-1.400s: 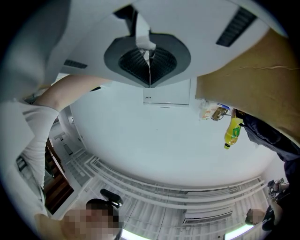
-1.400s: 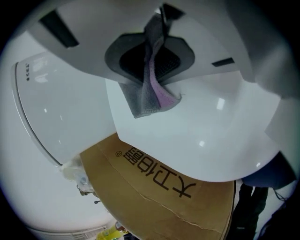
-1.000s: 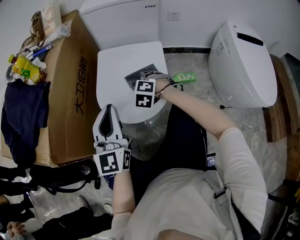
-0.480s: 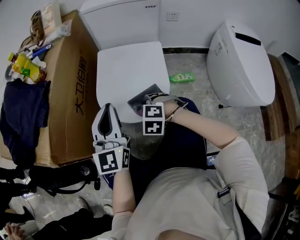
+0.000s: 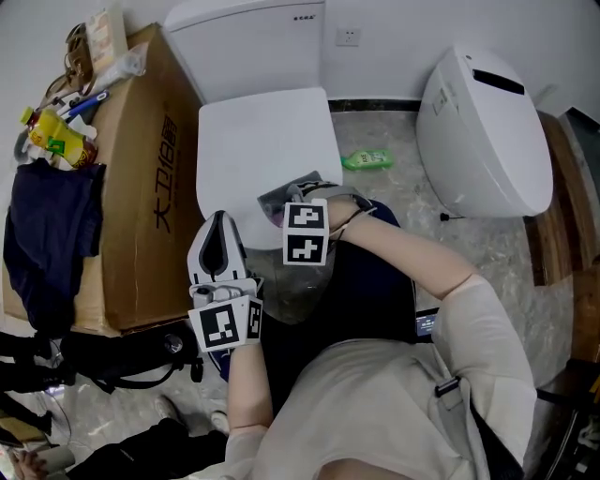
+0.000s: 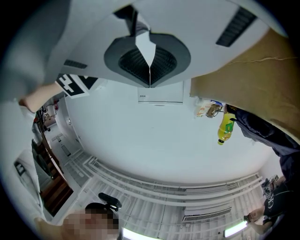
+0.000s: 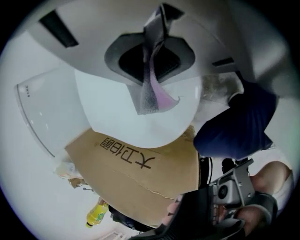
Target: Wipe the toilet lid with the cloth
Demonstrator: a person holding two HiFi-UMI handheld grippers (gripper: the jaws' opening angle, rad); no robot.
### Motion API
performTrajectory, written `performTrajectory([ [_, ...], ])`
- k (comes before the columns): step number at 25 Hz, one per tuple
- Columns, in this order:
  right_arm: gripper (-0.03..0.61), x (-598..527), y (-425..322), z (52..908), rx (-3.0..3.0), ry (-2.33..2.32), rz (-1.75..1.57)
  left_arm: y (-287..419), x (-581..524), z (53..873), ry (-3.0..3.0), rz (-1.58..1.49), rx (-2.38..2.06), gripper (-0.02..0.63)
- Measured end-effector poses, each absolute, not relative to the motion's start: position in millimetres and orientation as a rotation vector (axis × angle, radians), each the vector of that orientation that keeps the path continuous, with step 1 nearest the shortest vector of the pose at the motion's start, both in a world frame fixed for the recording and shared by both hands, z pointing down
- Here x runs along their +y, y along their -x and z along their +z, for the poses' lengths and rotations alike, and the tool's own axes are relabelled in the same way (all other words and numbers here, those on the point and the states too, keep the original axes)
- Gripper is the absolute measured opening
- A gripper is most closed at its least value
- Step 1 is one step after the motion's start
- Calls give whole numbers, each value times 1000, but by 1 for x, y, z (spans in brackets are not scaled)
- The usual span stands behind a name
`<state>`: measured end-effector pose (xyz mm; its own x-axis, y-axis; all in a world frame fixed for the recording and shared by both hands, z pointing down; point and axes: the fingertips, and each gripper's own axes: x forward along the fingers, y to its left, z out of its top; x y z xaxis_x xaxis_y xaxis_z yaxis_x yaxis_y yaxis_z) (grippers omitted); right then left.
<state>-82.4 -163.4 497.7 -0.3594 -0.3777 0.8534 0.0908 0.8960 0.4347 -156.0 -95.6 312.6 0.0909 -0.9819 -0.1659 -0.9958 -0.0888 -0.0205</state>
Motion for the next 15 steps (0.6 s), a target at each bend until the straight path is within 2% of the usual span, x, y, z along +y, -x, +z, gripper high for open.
performTrajectory([
  [9, 48, -332, 138, 412, -1863, -701, -972, 163, -91, 322, 2203, 152, 2086, 15],
  [15, 48, -412, 176, 414, -1707, -762, -1207, 167, -83, 328, 2175, 131, 2125, 15],
])
